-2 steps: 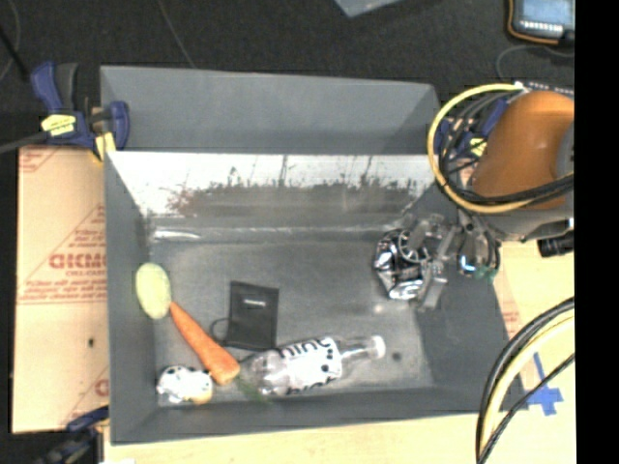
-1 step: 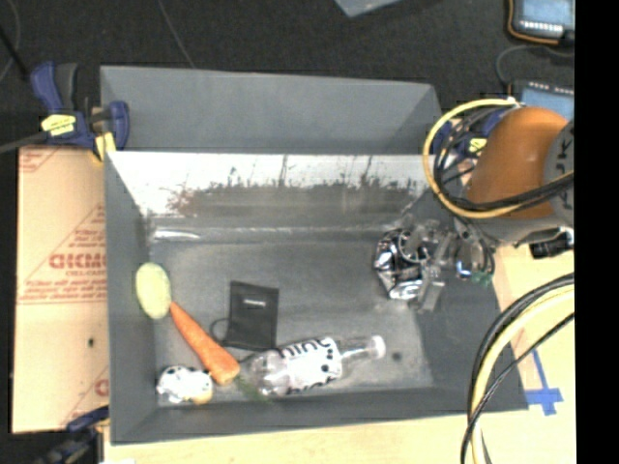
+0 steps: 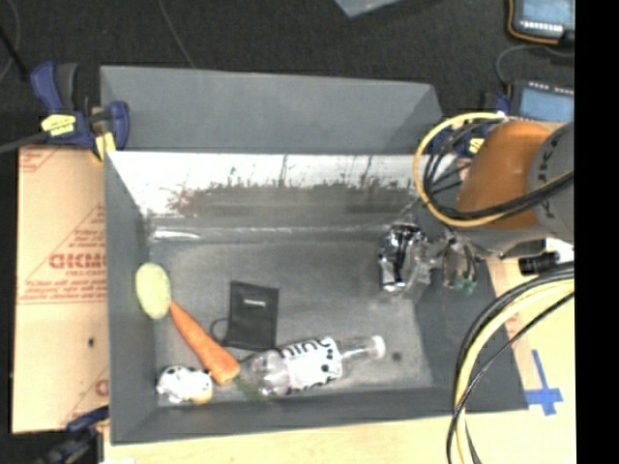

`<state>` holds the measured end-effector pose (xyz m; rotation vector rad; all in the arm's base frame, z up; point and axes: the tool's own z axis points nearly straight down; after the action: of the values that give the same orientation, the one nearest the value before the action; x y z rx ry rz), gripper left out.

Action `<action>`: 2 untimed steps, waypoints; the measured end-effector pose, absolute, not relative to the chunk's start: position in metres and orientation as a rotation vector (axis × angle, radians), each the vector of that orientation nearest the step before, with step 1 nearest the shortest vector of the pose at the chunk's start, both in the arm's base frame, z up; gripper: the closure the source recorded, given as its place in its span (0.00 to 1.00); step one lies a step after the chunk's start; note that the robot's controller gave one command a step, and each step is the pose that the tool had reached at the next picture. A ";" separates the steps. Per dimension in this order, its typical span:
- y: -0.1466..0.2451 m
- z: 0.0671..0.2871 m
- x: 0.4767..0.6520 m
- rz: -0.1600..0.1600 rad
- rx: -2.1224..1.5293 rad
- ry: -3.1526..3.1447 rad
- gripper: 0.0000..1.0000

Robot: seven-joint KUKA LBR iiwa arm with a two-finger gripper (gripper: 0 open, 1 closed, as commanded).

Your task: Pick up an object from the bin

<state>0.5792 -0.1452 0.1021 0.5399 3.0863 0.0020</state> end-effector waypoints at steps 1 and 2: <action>-0.145 0.102 0.579 0.001 0.538 3.087 1.00; -0.145 0.128 0.573 0.001 0.543 3.085 1.00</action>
Offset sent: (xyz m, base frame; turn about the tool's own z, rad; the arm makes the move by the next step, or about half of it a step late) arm -0.0085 0.0003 0.0397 0.0099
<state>0.5733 -0.1453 0.1282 0.5425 3.0848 0.0010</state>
